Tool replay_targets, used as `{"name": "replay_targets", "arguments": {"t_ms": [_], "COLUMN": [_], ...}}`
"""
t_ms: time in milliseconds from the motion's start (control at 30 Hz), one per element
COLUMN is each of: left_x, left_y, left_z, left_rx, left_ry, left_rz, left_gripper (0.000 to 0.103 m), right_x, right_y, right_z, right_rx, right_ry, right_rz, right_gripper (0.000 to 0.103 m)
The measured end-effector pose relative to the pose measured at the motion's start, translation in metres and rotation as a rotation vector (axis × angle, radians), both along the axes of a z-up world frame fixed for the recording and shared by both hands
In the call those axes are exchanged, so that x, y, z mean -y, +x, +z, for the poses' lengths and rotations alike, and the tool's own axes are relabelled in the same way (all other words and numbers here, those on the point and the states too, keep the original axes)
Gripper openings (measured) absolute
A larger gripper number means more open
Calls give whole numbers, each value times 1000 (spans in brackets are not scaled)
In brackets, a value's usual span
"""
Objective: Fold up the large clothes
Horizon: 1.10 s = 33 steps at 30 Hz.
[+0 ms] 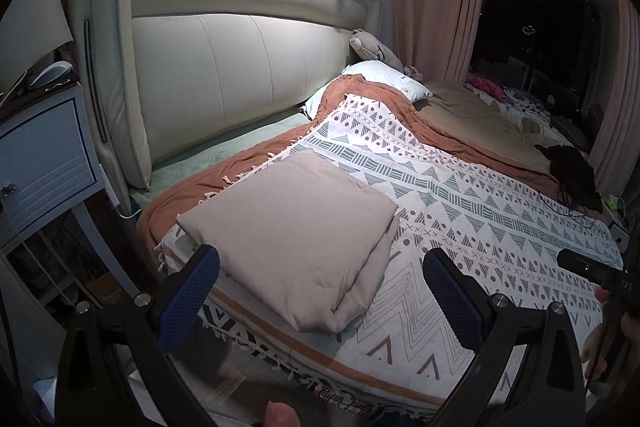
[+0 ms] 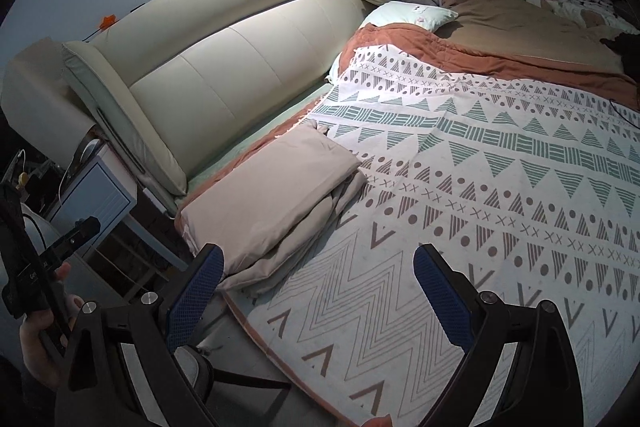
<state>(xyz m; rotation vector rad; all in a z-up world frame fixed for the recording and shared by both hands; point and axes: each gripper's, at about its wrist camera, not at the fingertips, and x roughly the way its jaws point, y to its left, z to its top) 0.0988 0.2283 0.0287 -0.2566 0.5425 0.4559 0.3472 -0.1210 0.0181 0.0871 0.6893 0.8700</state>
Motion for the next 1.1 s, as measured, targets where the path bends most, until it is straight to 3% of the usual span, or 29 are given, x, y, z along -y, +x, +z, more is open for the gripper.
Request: {"name": "replay_targets", "arguments": {"t_ms": [533, 1100], "left_x": [103, 169], "left_y": [-88, -171], "left_z": [12, -6], "left_rx": [23, 78], "left_ry": [68, 101], "left_rz": [-146, -220], "left_gripper": [103, 103], "right_x": [119, 188], "right_y": [-136, -250], "right_z": [26, -6], "right_rx": [102, 183], "right_ry": [-21, -13], "right_rz": [-114, -210], "right_gripper": [96, 96]}}
